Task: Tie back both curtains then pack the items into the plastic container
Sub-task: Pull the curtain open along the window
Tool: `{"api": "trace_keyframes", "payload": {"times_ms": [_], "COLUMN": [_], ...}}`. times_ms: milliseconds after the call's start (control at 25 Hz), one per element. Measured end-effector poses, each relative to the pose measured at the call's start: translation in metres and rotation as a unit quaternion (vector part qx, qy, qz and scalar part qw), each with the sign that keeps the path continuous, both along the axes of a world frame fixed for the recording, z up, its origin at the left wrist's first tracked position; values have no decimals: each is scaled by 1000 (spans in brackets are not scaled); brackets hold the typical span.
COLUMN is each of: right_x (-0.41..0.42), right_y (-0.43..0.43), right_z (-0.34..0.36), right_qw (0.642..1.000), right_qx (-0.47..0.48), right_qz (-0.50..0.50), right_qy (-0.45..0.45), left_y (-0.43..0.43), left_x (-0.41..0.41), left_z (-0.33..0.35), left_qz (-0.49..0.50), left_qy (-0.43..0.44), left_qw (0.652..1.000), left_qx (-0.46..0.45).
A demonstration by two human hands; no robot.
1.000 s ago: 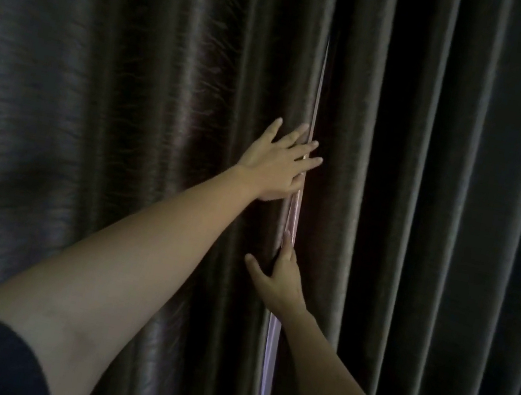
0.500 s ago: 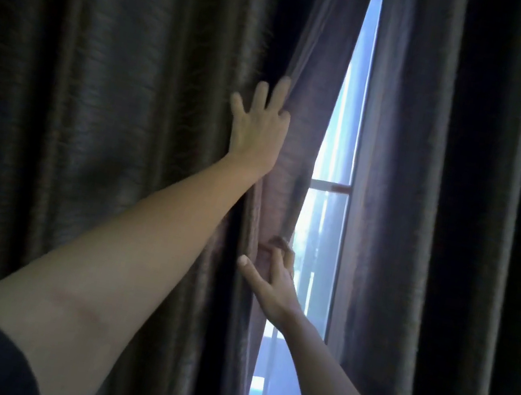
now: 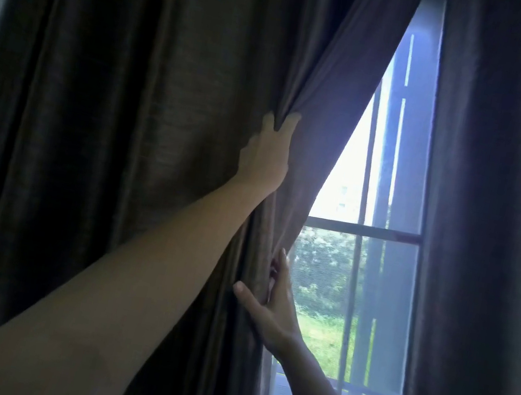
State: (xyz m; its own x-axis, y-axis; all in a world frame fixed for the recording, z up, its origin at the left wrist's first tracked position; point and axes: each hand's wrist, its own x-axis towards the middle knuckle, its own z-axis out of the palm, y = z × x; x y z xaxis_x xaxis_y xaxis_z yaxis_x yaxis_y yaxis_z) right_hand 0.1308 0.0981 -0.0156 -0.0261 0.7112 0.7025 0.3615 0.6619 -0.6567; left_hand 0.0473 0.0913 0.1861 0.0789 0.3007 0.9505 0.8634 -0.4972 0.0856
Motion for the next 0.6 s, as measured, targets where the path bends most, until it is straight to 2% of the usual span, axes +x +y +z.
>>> {"api": "trace_keyframes", "payload": {"times_ms": [240,600], "right_x": [-40,-189], "right_y": [9,52], "right_z": [19,34], "right_qw": [998,998], "right_qx": [22,20], "right_qz": [-13,20], "right_qy": [-50,-56], "left_y": [8,39], "left_x": [-43,-191], "left_z": [11,25], "left_qz": [95,159], "left_qy": [31,47], "left_qw": [993,982], "left_qx": [60,88]}}
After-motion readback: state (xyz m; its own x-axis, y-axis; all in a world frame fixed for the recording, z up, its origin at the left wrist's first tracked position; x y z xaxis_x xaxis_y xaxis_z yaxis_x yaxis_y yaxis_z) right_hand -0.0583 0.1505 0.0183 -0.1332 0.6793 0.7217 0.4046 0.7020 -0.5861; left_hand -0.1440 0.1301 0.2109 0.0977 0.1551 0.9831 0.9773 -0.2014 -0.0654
